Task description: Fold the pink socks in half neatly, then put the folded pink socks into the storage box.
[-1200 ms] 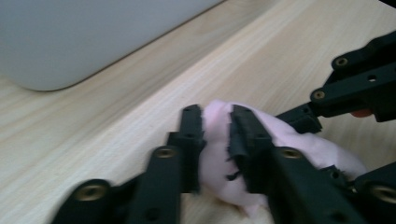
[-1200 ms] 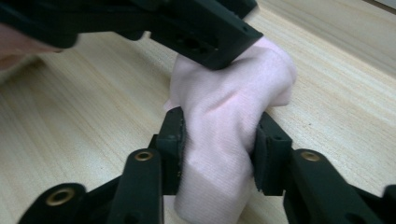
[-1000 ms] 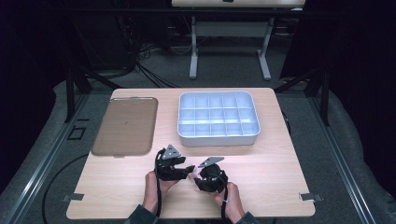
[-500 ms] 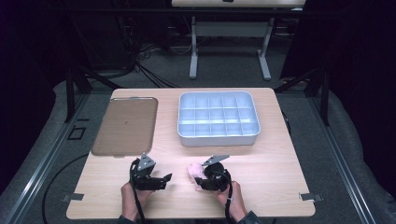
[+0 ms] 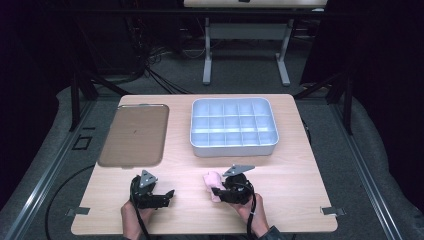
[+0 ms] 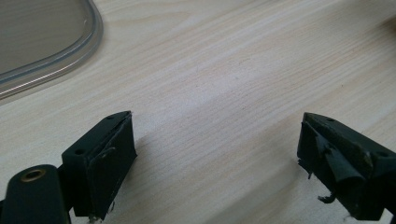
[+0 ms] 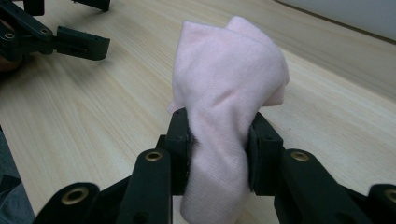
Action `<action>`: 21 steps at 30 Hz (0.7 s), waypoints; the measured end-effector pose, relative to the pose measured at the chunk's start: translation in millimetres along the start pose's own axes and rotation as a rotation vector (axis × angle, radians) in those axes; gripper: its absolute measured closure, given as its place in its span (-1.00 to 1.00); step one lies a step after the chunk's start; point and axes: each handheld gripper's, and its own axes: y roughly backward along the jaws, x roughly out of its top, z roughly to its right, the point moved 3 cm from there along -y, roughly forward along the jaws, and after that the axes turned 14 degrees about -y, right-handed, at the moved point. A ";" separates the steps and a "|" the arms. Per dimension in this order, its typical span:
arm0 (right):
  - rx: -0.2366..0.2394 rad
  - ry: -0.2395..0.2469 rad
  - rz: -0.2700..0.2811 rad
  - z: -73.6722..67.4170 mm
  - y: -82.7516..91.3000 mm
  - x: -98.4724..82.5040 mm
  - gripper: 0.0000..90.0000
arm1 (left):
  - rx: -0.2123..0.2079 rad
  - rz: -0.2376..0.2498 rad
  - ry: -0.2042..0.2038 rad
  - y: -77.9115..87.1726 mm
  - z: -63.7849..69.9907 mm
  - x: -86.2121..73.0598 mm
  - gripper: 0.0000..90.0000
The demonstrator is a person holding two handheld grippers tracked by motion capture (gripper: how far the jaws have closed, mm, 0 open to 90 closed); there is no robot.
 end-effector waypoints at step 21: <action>-0.045 -0.010 0.103 15.4 46.0 10.3 0.48 | 0.031 -0.024 -0.029 -2.9 3.3 1.3 -0.82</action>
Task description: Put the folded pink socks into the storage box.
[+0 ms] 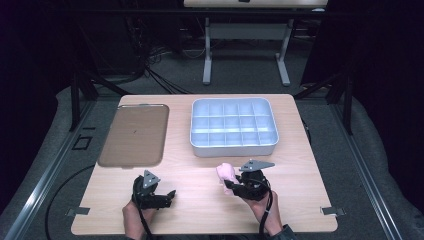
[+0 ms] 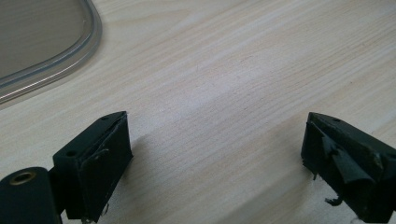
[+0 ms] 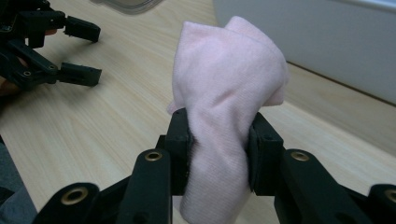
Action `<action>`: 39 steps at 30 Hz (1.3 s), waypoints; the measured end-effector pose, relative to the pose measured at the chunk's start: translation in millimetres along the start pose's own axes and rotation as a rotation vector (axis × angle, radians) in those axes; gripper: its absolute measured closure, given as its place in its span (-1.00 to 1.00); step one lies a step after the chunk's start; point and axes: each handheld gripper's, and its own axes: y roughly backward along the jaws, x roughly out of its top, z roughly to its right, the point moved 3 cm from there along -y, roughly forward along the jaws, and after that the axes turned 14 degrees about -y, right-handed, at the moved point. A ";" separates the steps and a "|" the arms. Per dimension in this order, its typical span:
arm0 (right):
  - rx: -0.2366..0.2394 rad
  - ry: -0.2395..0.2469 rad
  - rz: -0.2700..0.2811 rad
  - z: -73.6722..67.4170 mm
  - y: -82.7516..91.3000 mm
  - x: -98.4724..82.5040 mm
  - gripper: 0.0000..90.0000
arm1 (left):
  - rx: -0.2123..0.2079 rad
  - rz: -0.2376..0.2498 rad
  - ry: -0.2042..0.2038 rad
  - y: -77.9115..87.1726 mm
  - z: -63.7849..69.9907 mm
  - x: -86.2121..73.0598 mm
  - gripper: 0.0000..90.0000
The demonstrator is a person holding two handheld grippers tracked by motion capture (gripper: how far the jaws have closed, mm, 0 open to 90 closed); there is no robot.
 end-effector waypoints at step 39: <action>-0.134 -0.024 0.151 53.6 69.6 63.5 0.47 | 0.002 -0.002 0.010 -0.4 -0.5 0.3 -0.82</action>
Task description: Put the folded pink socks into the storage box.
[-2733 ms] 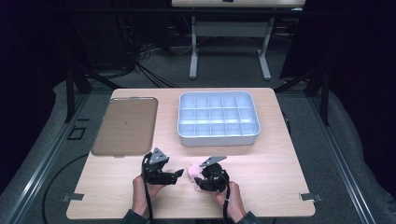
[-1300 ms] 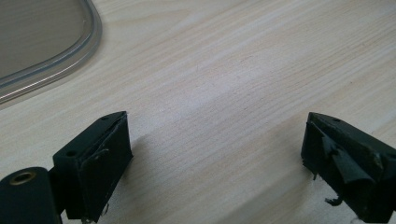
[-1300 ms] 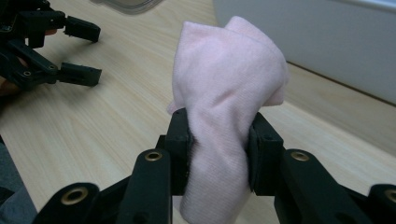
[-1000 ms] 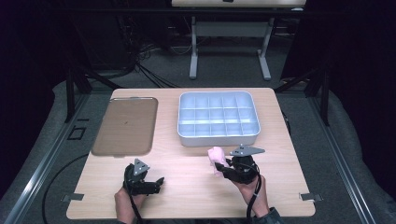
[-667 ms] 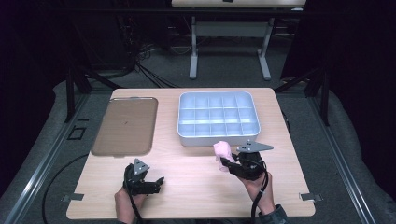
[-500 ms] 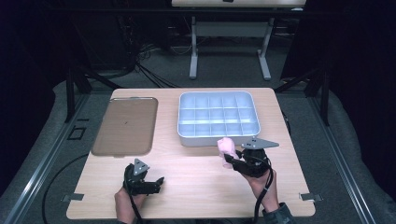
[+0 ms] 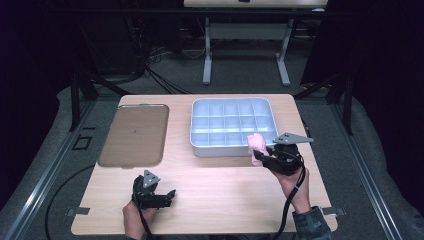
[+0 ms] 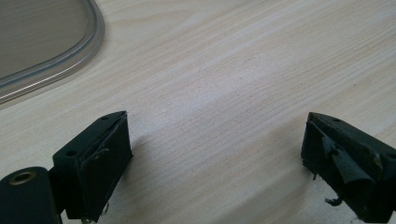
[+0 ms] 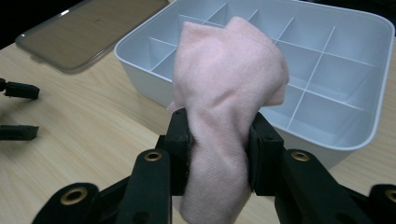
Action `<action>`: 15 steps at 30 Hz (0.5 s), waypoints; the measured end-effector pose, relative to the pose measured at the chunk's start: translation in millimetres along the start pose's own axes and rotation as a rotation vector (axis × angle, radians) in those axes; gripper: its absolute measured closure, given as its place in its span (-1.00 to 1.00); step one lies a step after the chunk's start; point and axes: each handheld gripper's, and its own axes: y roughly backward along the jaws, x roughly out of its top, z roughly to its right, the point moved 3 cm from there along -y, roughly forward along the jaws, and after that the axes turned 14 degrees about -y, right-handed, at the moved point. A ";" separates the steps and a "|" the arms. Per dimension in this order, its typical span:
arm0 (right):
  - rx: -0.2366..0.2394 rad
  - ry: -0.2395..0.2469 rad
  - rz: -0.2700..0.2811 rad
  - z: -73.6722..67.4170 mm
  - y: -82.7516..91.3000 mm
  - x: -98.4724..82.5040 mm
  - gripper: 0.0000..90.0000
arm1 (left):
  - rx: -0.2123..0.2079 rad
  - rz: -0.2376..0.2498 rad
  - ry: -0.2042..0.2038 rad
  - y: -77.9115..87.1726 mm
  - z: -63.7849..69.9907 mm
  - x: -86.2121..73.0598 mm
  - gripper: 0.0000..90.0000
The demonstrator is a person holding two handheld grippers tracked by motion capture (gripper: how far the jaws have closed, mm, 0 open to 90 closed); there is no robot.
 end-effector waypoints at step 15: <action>-0.093 -0.018 0.038 39.6 -14.0 31.0 0.46 | 0.000 0.000 0.001 0.0 0.0 0.0 -0.82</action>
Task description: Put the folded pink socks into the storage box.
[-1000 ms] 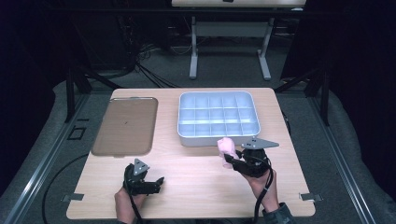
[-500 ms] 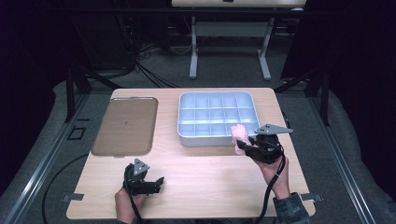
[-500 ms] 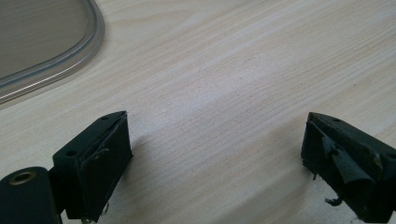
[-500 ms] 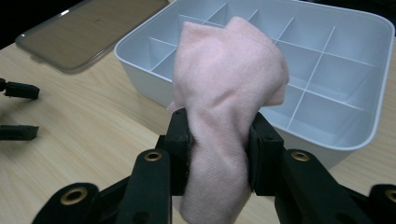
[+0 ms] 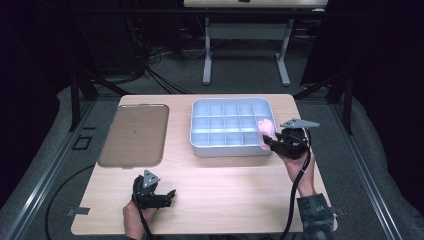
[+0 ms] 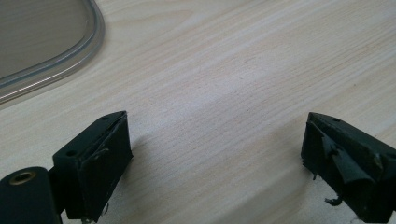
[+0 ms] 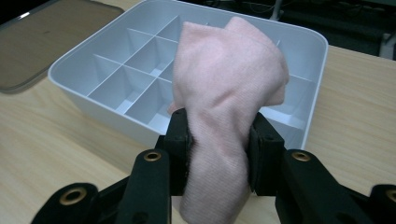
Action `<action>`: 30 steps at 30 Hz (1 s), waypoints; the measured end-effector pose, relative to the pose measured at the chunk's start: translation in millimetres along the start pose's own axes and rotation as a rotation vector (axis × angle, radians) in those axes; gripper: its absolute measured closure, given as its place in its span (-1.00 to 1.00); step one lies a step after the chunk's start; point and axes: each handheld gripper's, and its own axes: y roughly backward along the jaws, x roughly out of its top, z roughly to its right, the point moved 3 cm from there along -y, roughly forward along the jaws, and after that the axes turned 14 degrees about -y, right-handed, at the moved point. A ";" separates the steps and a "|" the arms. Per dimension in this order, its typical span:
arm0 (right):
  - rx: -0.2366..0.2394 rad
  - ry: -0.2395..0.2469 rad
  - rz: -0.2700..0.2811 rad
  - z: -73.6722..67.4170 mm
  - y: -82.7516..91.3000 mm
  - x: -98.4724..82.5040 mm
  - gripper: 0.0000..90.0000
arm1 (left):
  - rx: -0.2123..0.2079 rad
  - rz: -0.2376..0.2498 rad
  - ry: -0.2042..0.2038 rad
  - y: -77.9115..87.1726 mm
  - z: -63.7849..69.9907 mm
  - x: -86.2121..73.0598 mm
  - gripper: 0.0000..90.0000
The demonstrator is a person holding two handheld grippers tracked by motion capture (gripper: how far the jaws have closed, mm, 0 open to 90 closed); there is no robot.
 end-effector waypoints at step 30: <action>-0.257 0.077 -0.080 27.7 -84.1 1.4 0.44 | 0.001 0.000 0.000 0.0 0.0 0.0 -0.82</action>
